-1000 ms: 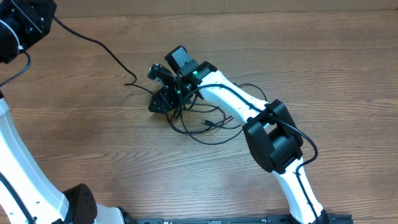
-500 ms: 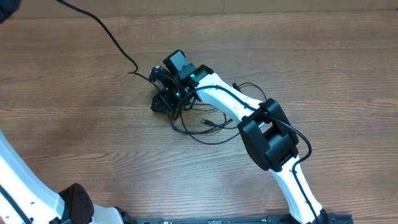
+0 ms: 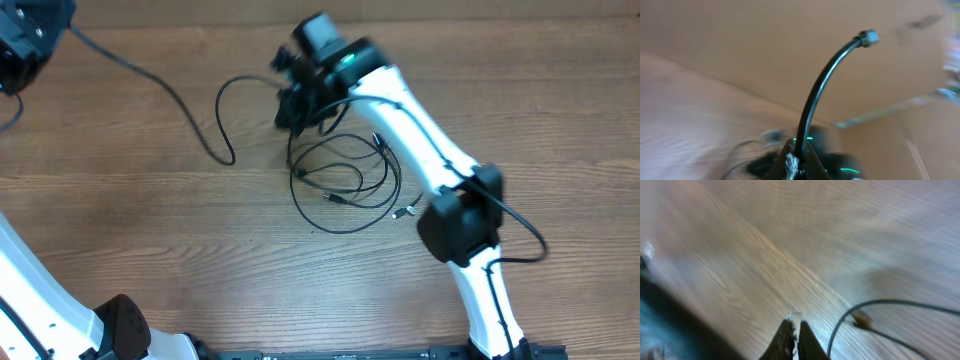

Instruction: Untangle cables

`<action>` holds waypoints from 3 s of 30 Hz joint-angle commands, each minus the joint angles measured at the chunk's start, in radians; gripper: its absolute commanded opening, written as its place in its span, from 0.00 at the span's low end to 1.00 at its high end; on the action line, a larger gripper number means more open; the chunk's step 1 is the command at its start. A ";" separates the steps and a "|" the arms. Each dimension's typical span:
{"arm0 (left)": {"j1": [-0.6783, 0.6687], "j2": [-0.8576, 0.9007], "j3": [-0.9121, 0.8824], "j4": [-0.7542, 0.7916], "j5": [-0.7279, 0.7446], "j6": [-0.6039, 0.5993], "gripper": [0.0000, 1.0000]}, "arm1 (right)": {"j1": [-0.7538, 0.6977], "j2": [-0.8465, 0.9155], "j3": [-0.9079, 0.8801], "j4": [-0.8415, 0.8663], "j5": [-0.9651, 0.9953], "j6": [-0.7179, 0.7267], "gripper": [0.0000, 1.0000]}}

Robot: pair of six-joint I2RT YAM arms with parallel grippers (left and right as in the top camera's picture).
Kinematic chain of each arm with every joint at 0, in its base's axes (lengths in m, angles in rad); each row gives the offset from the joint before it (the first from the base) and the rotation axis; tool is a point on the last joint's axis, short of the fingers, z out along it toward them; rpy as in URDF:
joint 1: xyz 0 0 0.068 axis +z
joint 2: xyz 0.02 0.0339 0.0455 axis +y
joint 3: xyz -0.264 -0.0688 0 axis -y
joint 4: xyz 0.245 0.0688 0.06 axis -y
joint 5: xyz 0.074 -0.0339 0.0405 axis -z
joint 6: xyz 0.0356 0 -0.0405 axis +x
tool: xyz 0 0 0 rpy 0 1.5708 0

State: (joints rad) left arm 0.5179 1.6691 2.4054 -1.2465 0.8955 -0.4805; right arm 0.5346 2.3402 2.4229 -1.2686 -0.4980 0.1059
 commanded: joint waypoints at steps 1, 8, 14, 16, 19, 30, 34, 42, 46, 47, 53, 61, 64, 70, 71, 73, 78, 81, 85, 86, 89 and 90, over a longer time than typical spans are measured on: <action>-0.010 0.007 0.005 -0.094 -0.347 0.085 0.15 | -0.082 -0.140 0.197 -0.095 0.000 0.101 0.04; -0.069 0.098 0.005 -0.212 -0.270 0.328 0.21 | -0.205 -0.217 0.459 -0.290 0.026 0.262 0.04; -0.167 0.177 0.005 -0.243 0.089 0.646 0.44 | -0.222 -0.244 0.476 -0.373 0.013 0.265 0.04; -0.206 0.191 0.005 -0.264 0.131 0.726 0.43 | -0.212 -0.243 0.476 -0.379 0.000 0.265 0.04; -0.274 0.208 0.005 -0.304 0.151 0.828 0.42 | -0.201 -0.243 0.476 -0.364 0.000 0.291 0.04; -0.527 0.224 0.005 -0.261 0.288 0.999 0.36 | -0.159 -0.235 0.476 -0.190 0.025 0.510 0.04; -0.595 0.224 0.005 -0.206 0.292 0.997 0.37 | -0.154 -0.228 0.476 -0.141 -0.050 0.567 0.04; -0.716 0.224 0.005 -0.047 0.169 0.911 0.37 | -0.105 -0.198 0.476 -0.047 -0.145 0.603 0.04; -0.736 0.224 0.005 -0.026 0.061 0.869 0.36 | -0.105 -0.198 0.476 -0.040 -0.166 0.601 0.04; -0.737 0.225 0.005 -0.024 0.062 0.869 0.36 | -0.105 -0.198 0.476 -0.040 -0.166 0.601 0.04; -0.739 0.234 0.005 -0.024 0.037 0.868 0.07 | -0.105 -0.198 0.476 -0.030 -0.184 0.601 0.04; -0.715 0.204 0.022 -0.005 0.000 0.756 0.04 | -0.142 -0.196 0.476 -0.137 0.133 0.544 0.61; -0.672 0.156 0.034 -0.004 -0.142 0.575 0.04 | -0.159 -0.195 0.470 -0.230 0.286 0.543 0.92; -0.602 0.071 0.034 -0.002 -0.188 0.480 0.04 | -0.200 -0.183 0.320 -0.306 0.172 0.389 1.00; -0.601 0.065 0.034 -0.002 -0.210 0.481 0.04 | -0.200 -0.183 0.277 -0.303 0.131 0.367 1.00; -0.602 0.061 0.034 -0.003 -0.245 0.481 0.04 | -0.199 -0.183 0.195 -0.288 0.069 0.336 1.00; -0.601 0.063 0.034 -0.008 -0.254 0.480 0.04 | -0.175 -0.183 0.009 -0.180 -0.067 0.257 1.00; -0.601 0.063 0.034 -0.013 -0.322 0.475 0.04 | -0.175 -0.183 -0.034 -0.137 -0.166 0.255 1.00; -0.601 0.063 0.034 -0.024 -0.408 0.471 0.04 | -0.177 -0.185 -0.032 -0.144 -0.205 0.110 1.00; -0.601 0.063 0.034 -0.025 -0.435 0.459 0.04 | -0.177 -0.185 -0.032 -0.154 -0.204 0.077 1.00; -0.601 0.063 0.034 -0.024 -0.488 0.424 0.04 | -0.177 -0.185 -0.032 -0.224 -0.204 -0.077 1.00; -0.601 0.063 0.034 -0.023 -0.487 0.423 0.04 | -0.177 -0.185 -0.032 -0.247 -0.204 -0.137 1.00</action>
State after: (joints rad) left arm -0.0814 1.7325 2.4279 -1.2709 0.4797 -0.0212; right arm 0.3599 2.1689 2.3863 -1.4837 -0.6739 0.1741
